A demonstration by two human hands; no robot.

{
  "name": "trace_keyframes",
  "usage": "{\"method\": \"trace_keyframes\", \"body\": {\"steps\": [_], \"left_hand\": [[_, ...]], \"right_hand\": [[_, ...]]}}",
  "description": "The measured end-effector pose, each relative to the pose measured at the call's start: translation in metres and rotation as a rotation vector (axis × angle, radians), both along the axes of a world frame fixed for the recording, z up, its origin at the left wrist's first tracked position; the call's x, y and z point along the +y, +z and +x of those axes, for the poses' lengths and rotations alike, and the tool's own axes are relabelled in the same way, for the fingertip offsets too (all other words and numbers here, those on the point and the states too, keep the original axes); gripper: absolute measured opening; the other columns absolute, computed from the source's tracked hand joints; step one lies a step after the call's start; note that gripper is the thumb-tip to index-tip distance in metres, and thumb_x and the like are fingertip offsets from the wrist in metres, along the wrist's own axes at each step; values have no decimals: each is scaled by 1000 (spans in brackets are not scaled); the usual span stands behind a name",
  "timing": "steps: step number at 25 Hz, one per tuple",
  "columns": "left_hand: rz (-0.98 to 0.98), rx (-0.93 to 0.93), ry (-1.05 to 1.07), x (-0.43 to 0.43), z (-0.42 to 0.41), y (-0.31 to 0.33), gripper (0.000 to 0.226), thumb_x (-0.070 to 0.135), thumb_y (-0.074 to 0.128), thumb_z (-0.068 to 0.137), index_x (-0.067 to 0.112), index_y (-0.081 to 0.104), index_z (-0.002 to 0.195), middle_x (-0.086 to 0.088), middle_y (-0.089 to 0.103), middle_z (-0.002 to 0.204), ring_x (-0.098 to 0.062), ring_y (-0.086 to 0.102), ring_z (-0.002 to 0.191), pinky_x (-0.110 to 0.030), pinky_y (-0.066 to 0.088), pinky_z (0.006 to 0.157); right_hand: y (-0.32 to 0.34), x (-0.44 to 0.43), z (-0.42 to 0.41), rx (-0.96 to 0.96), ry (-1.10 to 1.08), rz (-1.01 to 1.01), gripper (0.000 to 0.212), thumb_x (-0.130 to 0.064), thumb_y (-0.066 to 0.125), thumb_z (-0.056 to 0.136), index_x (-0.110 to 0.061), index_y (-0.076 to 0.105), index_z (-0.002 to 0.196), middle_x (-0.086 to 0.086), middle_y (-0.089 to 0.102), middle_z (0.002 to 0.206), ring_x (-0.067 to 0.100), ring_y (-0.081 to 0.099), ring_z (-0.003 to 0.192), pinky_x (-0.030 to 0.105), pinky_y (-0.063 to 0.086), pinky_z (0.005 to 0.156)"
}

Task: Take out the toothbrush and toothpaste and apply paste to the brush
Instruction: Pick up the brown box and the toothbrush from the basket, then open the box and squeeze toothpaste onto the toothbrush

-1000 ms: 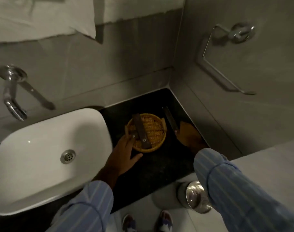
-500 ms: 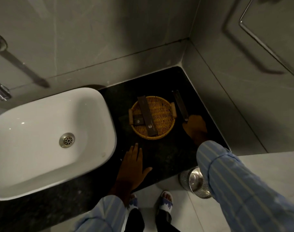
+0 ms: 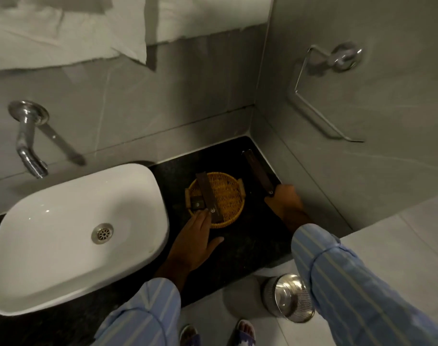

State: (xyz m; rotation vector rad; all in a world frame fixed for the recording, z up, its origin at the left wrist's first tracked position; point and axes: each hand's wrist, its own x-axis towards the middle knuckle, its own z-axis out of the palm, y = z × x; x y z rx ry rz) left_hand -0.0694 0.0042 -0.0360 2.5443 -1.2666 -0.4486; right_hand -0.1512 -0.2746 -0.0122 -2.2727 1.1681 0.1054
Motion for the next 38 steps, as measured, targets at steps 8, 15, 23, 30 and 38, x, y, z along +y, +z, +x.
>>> {"method": "trace_keyframes", "body": {"steps": [8,15,23,30,38], "left_hand": [[-374,371,275,-64,64,144,79,59,59,87,20,37,151,-6,48,151,-25,47,137,-41,39,113],[-869,873,350,-86,92,264,36,23,59,98,-1,61,125,-24,68,118,-29,72,85,-28,61,64],[-828,788,162,-67,99,337,28,7,66,91,-8,69,114,-24,71,110,-31,71,91,-32,64,78],[-698,569,94,-63,106,370,22,12,58,95,2,70,110,-19,75,105,-26,78,85,-30,64,71],[-762,656,150,-63,102,378,27,15,78,82,-2,74,104,-22,75,102,-29,78,87,-32,64,71]], "right_hand": [[102,10,-24,-140,77,-137,34,-33,68,79,-3,70,95,20,69,98,38,68,91,30,43,65],[189,17,-24,-240,257,-287,28,-32,64,75,-10,71,91,17,71,90,35,68,84,34,49,66],[247,19,-27,-342,315,-436,20,-30,63,76,-20,72,91,0,67,81,26,68,80,27,44,63],[277,18,-30,-458,414,-532,24,-32,61,77,-23,70,98,-1,61,89,18,57,79,28,47,69],[283,22,-12,-477,357,-419,36,-30,70,82,-18,69,116,3,68,102,22,64,96,25,50,75]]}}
